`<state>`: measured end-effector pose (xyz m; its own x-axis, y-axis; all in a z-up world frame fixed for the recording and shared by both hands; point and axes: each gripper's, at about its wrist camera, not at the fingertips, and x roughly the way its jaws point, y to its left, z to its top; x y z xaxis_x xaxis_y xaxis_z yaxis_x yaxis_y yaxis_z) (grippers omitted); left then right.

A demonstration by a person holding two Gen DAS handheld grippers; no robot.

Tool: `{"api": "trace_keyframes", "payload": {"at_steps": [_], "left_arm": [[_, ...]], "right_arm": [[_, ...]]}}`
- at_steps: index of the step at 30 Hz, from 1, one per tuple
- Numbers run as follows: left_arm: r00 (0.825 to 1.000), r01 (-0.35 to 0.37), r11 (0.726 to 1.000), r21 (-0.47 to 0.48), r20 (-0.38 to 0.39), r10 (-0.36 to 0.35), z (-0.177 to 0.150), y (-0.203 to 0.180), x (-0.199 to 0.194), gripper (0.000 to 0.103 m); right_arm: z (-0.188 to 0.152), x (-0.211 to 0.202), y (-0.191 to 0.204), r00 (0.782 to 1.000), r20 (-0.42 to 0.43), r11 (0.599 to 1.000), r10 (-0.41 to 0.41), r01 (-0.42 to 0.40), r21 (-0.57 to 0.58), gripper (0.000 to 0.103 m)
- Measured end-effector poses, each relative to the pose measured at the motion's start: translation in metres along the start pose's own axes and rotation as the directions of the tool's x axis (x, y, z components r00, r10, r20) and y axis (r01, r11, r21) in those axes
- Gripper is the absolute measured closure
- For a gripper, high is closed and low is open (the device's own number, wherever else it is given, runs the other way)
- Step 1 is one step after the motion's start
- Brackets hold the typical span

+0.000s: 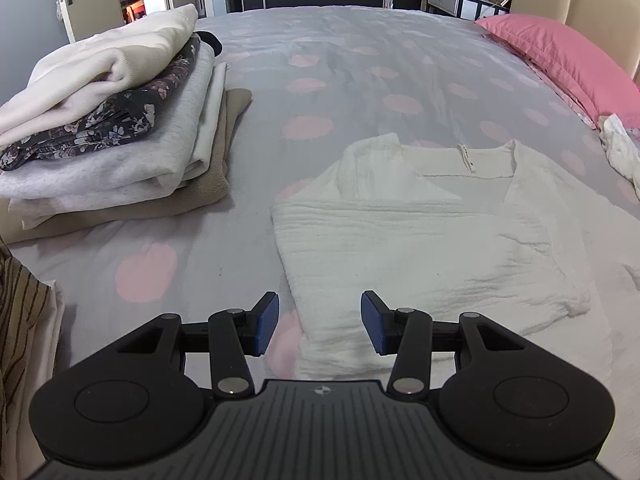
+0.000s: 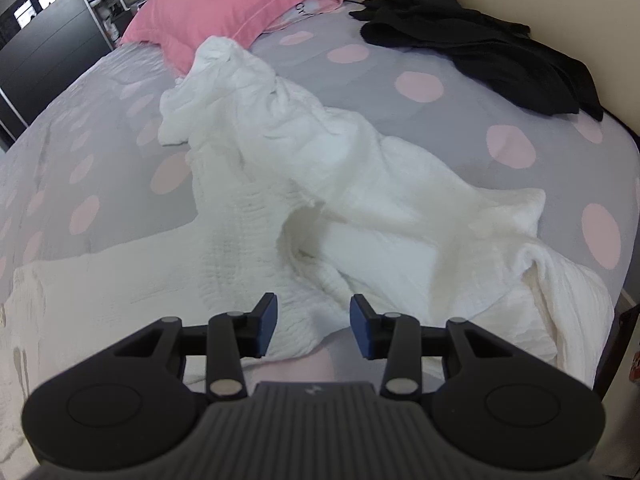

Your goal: Fold clothes

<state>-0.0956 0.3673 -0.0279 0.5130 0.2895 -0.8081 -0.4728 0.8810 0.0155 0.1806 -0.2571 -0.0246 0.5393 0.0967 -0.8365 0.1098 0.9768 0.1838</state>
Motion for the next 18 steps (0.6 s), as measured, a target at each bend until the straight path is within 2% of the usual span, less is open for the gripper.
{"api": "trace_keyframes", "payload": {"at_steps": [7,13,16,17,18], "left_arm": [[1.000,-0.003,0.999,0.032,-0.010,0.004,-0.001,-0.006,0.005,0.060],[1.000,-0.011,0.999,0.035,-0.023,0.012,-0.002,-0.004,0.008,0.060],[1.000,-0.010,0.999,0.036,-0.030,0.011,-0.002,-0.004,0.011,0.060],[0.999,-0.010,0.999,0.038,-0.032,0.011,-0.002,-0.004,0.011,0.060],[0.999,-0.010,0.999,0.041,-0.034,0.011,-0.002,-0.005,0.013,0.060]], "right_arm": [[-0.001,0.013,-0.007,1.000,-0.013,0.998,0.028,-0.027,0.061,0.060],[-0.003,0.035,-0.007,0.999,-0.033,0.998,-0.028,0.029,0.047,0.060],[-0.003,0.044,-0.012,0.999,-0.043,0.996,-0.016,0.020,0.081,0.060],[-0.003,0.046,-0.013,0.999,-0.046,0.996,-0.009,0.013,0.093,0.060],[-0.002,0.045,-0.012,0.999,-0.043,0.995,-0.001,0.006,0.103,0.069]]}}
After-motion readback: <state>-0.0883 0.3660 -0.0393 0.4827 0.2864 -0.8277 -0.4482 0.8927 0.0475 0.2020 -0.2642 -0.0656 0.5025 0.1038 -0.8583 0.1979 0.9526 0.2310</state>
